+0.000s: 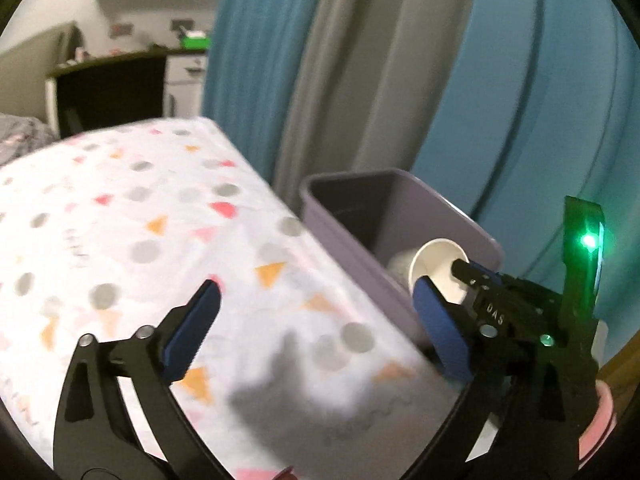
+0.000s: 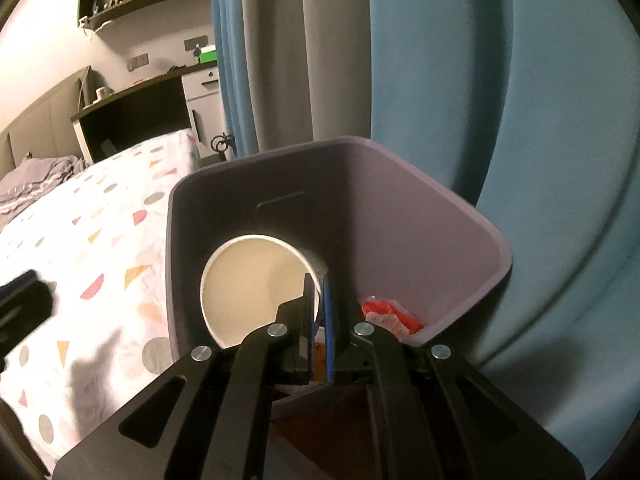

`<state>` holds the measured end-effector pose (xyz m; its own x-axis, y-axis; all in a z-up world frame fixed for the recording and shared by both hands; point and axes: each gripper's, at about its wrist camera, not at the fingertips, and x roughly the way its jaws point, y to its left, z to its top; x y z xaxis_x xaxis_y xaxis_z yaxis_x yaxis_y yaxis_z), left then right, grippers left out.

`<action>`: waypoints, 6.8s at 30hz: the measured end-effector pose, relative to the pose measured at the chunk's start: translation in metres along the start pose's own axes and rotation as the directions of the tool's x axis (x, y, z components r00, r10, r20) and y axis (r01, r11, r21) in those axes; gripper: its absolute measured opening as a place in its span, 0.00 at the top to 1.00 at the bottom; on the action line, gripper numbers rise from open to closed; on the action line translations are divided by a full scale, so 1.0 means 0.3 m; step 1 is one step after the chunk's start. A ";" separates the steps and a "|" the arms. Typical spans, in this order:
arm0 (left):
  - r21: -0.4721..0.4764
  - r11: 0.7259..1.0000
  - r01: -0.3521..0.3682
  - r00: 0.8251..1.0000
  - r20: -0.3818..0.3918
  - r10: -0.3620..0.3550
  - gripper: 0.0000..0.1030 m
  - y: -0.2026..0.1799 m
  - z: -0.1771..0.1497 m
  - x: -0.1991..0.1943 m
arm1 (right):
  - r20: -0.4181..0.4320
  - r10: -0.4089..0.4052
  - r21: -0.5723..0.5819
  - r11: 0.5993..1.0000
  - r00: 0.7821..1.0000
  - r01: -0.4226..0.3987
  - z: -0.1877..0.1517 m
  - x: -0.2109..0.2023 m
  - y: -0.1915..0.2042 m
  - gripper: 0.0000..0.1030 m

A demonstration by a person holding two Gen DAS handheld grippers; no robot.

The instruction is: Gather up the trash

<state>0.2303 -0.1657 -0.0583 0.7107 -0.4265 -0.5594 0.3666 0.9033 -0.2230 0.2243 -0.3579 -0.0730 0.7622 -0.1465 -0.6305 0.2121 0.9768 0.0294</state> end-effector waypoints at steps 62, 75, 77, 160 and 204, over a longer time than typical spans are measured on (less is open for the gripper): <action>-0.101 0.933 -0.345 0.908 0.215 0.359 0.06 0.236 -0.212 -0.719 | 0.329 0.114 -0.144 0.987 0.937 -0.070 -0.242 -0.687 0.425 0.10; -0.101 0.932 -0.347 0.908 0.214 0.361 0.06 0.236 -0.213 -0.720 | 0.330 0.112 -0.141 0.988 0.937 -0.069 -0.242 -0.689 0.420 0.10; -0.101 0.932 -0.348 0.907 0.214 0.362 0.06 0.235 -0.212 -0.719 | 0.329 0.112 -0.141 0.988 0.938 -0.069 -0.242 -0.689 0.419 0.10; -0.108 0.932 -0.346 0.911 0.201 0.361 0.06 0.242 -0.226 -0.715 | 0.335 0.113 -0.132 0.989 0.935 -0.072 -0.231 -0.700 0.418 0.10; -0.105 0.931 -0.349 0.910 0.200 0.363 0.28 0.235 -0.252 -0.736 | 0.330 0.110 -0.129 0.989 0.937 -0.071 -0.248 -0.693 0.427 0.10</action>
<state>0.0538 -0.0043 -0.0108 0.8999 -0.0694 -0.4306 0.0306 0.9949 -0.0963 0.0473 -0.1908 0.0042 0.9398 -0.0815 -0.3318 0.0772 0.9967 -0.0262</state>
